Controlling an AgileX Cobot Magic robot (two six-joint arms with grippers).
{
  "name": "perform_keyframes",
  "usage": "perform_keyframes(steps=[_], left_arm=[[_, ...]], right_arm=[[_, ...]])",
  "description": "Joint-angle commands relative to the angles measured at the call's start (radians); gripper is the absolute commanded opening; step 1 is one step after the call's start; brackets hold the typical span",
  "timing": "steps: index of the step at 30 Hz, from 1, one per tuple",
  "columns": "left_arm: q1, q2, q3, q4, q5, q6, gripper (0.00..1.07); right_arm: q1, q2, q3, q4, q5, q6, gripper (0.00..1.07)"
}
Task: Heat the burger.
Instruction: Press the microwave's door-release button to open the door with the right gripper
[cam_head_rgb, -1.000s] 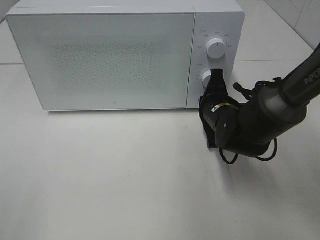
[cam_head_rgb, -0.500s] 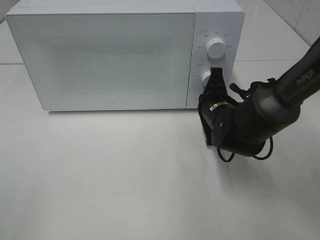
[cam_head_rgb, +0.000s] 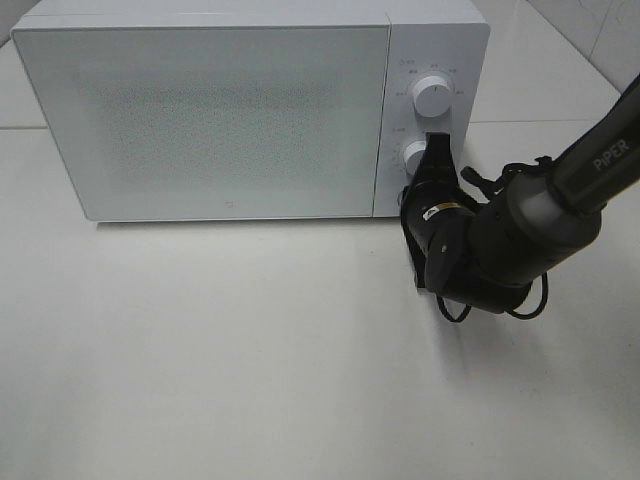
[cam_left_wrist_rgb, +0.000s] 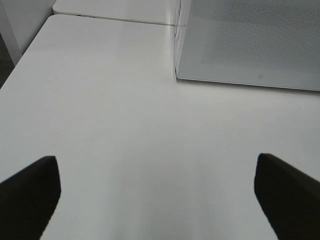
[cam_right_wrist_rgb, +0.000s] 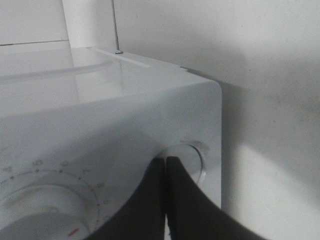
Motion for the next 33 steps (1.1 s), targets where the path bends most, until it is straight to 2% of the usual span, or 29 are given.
perform_keyframes(steps=[1,9,21,26,33], left_arm=[[0.003,-0.006,0.003,-0.009,-0.009,0.002,0.98],[0.003,-0.006,0.003,-0.009,-0.009,0.002,0.98],[0.003,-0.006,0.003,-0.009,-0.009,0.002,0.98],[0.003,-0.006,0.003,-0.009,-0.009,0.002,0.98],[0.003,-0.006,0.003,-0.009,-0.009,0.002,0.98]], right_arm=[[-0.008,0.001,-0.035,-0.001,-0.048,-0.022,0.0],[-0.008,0.035,-0.091,0.001,-0.062,-0.014,0.0],[-0.01,0.046,-0.149,0.017,-0.212,-0.063,0.0],[-0.021,0.046,-0.197,0.019,-0.158,-0.093,0.0],[-0.021,0.046,-0.197,0.024,-0.133,-0.115,0.0]])
